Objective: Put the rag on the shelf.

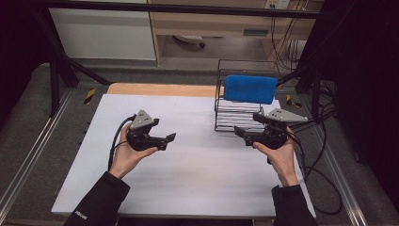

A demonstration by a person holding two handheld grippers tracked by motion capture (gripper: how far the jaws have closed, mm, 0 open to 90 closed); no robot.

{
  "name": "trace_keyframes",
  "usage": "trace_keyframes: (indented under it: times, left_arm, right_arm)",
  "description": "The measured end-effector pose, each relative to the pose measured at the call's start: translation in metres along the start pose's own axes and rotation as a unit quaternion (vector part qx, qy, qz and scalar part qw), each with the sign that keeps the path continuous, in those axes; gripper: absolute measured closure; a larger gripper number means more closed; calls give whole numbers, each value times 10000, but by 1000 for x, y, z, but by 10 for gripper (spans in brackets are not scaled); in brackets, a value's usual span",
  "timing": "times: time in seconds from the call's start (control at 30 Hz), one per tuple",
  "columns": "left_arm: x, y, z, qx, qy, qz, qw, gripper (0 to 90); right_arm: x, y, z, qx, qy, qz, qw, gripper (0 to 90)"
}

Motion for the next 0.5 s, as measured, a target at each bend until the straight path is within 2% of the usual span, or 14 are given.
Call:
trace_keyframes:
  times: [0.07, 0.23, 0.5]
  left_arm:
    - [-13, -7, 7, 106, 29, 46, 9999, 125]
    - [-42, -18, 19, 216, -85, 131, 9996, 92]
    - [-86, -29, 29, 216, -187, 382, 9989, 83]
  right_arm:
    - [-6, 3, 3, 76, 45, 52, 9999, 56]
    - [-30, 10, 5, 180, 164, 251, 9994, 22]
    - [-76, 15, 5, 255, 394, 589, 9972, 7]
Point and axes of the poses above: each handheld gripper's, and its own axes: y roughly forward along the jaws, x roughly out of its top, z roughly to its left, the point moved 9 cm from there along y, roughly forward along the jaws, and after that the axes turned 11 degrees about x, right-handed, at the moved point
